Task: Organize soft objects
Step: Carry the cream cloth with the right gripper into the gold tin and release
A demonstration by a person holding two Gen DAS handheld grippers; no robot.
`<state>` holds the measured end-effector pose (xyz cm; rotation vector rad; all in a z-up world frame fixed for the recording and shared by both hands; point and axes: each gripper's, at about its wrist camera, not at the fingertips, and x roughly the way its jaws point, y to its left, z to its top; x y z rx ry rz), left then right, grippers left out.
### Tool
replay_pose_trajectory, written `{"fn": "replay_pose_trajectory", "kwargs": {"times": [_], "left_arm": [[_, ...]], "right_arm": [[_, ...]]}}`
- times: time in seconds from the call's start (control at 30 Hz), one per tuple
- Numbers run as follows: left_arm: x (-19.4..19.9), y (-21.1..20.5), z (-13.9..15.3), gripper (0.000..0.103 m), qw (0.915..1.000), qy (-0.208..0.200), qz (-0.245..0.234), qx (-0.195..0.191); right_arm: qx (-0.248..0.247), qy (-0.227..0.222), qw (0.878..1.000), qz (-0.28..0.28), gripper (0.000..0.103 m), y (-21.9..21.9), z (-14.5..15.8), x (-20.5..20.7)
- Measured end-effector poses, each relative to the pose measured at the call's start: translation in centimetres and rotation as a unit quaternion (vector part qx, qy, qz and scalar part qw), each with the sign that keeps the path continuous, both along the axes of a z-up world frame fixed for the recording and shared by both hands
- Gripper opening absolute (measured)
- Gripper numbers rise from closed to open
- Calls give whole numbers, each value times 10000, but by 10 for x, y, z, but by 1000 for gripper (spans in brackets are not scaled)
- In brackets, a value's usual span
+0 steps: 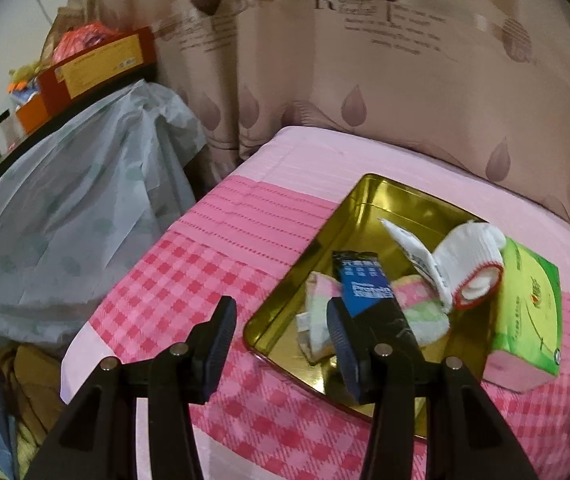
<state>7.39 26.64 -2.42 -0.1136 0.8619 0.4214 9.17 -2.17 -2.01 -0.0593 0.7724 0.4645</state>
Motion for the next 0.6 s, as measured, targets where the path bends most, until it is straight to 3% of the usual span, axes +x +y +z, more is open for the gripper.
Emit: {"fn": "replay_pose_trajectory", "kwargs": {"times": [0.27,0.6], "left_arm": [[0,16,-3,48,9993,69,341,-103],[-1,22,-6,48,9989,82,422,-192]], "right_arm": [[0,84,9968,801,12,80,-1,4],[-86,297,9926,1171,12,134,-19,25]]}}
